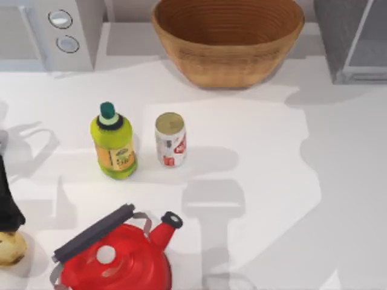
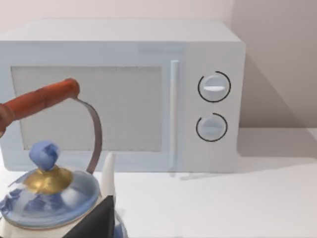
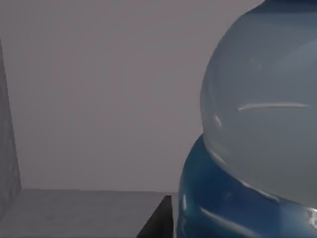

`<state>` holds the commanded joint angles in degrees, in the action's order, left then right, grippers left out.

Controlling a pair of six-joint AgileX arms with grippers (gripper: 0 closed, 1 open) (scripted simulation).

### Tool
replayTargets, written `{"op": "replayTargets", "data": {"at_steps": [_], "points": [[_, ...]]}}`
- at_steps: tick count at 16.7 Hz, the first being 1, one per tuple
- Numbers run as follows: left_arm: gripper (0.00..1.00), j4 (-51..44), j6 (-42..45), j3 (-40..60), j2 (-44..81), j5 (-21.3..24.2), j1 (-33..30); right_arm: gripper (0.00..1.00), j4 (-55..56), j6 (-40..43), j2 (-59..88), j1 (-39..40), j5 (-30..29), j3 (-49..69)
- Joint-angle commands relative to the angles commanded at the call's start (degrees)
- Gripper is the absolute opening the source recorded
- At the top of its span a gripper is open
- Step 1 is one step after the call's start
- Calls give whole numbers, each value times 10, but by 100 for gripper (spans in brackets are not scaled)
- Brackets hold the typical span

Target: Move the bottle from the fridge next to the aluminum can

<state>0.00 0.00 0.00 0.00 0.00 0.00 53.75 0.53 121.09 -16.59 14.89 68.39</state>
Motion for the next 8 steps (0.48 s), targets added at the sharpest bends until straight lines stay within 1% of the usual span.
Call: {"op": "replayTargets", "data": {"at_steps": [5, 8], "points": [[100, 0, 0, 0, 0, 0, 0, 0, 53, 1, -86, -21, 18, -193], [100, 0, 0, 0, 0, 0, 0, 0, 92, 0, -142, -35, 32, -257]]}}
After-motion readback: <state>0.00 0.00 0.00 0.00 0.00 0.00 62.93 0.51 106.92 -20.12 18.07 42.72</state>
